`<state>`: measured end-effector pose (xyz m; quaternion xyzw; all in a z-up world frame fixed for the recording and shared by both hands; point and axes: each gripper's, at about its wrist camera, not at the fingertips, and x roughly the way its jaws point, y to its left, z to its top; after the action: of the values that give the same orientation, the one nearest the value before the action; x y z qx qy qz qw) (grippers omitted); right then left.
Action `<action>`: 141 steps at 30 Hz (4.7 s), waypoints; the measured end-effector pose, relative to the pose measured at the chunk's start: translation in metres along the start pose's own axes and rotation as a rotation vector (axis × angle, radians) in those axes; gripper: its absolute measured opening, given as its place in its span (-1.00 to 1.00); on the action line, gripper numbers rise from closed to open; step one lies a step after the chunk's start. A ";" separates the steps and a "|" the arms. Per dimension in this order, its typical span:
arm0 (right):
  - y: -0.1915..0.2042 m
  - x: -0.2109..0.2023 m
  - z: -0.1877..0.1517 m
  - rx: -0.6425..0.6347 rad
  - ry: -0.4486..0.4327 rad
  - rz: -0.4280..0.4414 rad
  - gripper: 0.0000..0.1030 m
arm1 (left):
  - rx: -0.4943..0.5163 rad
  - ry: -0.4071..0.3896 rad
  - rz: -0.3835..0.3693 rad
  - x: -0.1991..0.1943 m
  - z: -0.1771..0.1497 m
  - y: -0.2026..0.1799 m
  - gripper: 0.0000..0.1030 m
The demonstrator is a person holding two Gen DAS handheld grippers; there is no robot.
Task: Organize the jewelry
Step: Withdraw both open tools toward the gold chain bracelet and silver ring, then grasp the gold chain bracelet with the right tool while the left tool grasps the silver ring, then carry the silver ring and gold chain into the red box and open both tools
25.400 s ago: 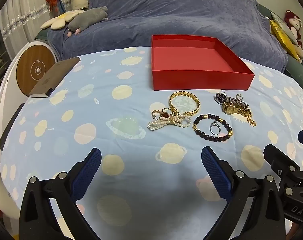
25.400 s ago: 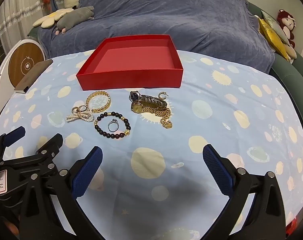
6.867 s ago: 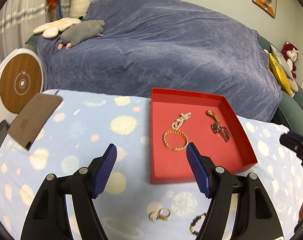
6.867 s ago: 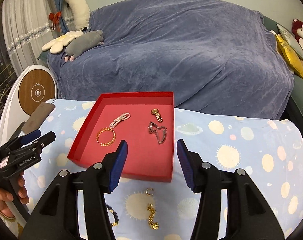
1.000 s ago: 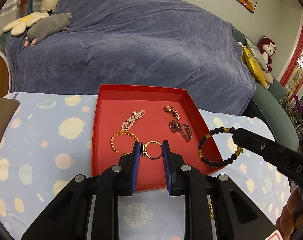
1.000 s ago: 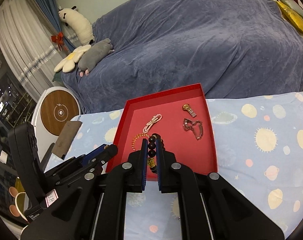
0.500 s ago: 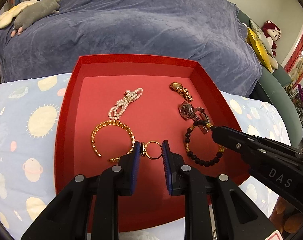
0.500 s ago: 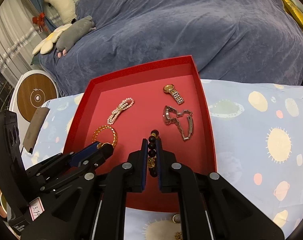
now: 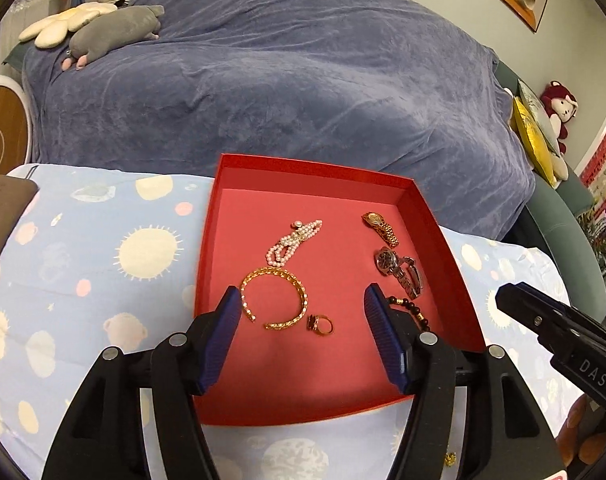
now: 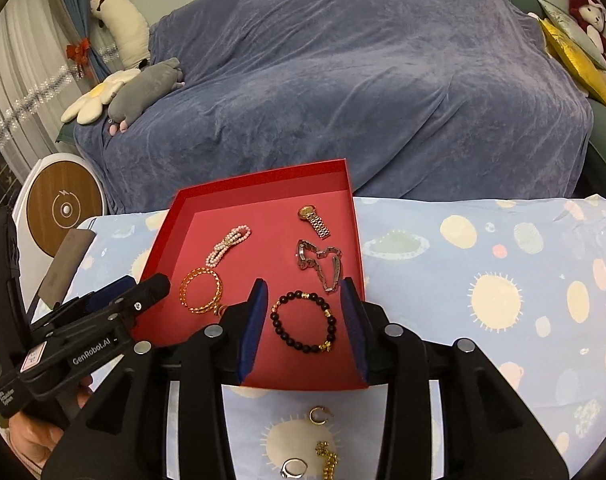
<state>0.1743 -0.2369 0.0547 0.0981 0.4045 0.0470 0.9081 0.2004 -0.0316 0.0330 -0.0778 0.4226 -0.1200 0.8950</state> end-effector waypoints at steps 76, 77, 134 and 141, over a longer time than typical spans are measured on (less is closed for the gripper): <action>-0.037 -0.026 -0.124 -0.048 0.125 -0.033 -0.94 | 0.240 0.177 -0.054 -0.003 -0.140 -0.058 0.19; -0.039 -0.029 -0.123 -0.042 0.121 -0.030 -0.94 | 0.251 0.179 -0.062 0.001 -0.142 -0.063 0.19; 0.043 -0.048 0.008 -0.052 -0.049 0.113 -0.94 | 0.155 -0.075 -0.032 -0.044 -0.003 -0.025 -0.67; 0.049 0.018 0.031 -0.027 0.003 0.124 -0.94 | 0.148 -0.063 -0.004 -0.001 0.028 -0.009 -0.67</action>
<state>0.2086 -0.1907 0.0726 0.1106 0.3981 0.1090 0.9041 0.2199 -0.0389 0.0532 -0.0160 0.3840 -0.1504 0.9109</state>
